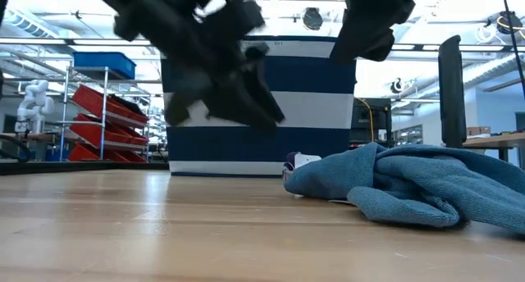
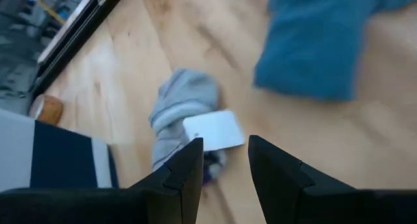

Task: Sort clothes
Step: Put the gray and purple sock into the blue laundry bin

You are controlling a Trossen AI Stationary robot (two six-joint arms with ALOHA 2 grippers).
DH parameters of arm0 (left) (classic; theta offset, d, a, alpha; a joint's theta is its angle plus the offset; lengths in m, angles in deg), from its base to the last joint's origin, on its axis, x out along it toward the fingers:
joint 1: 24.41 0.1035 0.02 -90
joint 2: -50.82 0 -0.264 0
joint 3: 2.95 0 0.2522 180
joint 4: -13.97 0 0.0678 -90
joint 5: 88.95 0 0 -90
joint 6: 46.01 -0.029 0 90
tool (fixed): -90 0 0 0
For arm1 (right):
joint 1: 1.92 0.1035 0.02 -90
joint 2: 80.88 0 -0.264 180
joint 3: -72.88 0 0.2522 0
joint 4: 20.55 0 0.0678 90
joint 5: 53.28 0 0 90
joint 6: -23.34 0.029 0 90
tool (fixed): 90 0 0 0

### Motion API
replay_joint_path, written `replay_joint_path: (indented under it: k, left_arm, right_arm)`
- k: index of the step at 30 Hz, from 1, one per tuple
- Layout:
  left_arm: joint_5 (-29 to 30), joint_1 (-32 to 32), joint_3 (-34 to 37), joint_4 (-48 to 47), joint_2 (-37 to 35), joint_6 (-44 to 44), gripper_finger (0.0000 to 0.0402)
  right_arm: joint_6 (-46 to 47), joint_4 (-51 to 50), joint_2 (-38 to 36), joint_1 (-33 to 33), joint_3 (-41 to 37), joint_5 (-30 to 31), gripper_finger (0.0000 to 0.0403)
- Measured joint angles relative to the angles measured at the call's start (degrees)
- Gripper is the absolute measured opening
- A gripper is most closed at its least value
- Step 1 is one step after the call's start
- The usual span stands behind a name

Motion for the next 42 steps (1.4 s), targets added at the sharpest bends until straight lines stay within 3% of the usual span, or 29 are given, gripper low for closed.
replay_joint_path:
  k: [4,11,21,30,35,42]
  left_arm:
    - [3.6,1.27,0.0,4.74,5.05,-3.42,0.0132]
    - [4.17,2.98,-0.02,6.66,9.62,-6.78,0.0132]
    - [3.58,3.36,-0.02,8.85,10.09,-13.57,0.0132]
    - [4.13,3.32,-0.02,9.69,10.1,-27.03,0.0132]
    - [8.23,3.32,-0.02,11.6,10.1,-29.2,0.0132]
    - [6.58,3.65,-0.04,13.59,10.15,-30.5,0.0132]
  right_arm:
    - [0.92,0.1,0.0,1.1,0.0,0.24,0.0]
    - [4.07,0.11,-0.02,3.36,0.0,3.43,0.0]
    - [5.24,1.97,-0.02,4.96,0.0,6.34,0.0]
    - [4.88,4.03,-0.02,4.94,0.0,6.41,0.0]
    - [3.02,6.82,-0.02,4.94,0.0,6.4,0.0]
    - [0.57,9.56,-0.02,4.94,0.0,5.97,0.0]
